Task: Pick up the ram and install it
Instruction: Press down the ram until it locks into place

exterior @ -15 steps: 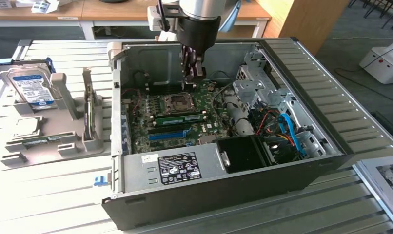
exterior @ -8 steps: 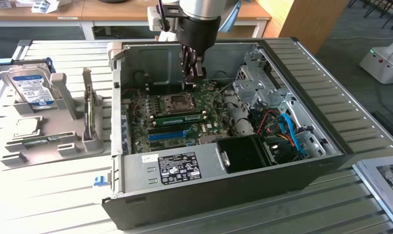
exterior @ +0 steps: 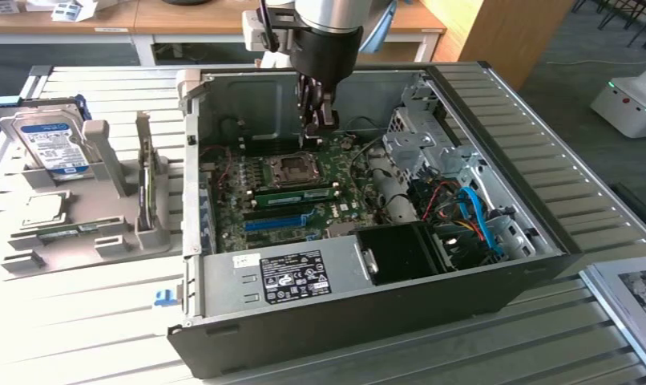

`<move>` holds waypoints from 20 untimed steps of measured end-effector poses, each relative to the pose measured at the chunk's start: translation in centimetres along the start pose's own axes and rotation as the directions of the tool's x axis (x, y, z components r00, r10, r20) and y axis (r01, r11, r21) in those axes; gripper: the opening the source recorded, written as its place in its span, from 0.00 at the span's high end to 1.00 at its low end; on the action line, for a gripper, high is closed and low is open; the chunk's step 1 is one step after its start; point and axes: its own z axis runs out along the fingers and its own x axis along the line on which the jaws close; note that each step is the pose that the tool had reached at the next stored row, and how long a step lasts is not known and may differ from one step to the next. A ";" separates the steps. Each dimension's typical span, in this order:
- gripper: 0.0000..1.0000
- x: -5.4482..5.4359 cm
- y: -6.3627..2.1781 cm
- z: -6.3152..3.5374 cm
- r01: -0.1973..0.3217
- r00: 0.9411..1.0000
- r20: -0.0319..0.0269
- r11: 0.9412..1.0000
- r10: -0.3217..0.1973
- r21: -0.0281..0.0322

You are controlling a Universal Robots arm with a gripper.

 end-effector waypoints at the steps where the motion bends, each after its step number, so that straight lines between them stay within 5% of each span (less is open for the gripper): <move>1: 0.90 0.0 0.00 0.00 0.000 1.000 0.000 1.000 0.000 0.000; 11: 0.90 0.0 0.00 0.00 -0.057 0.998 0.002 0.998 0.057 0.001; 20: 0.90 0.0 0.00 0.01 -0.148 0.989 0.006 0.989 0.148 0.002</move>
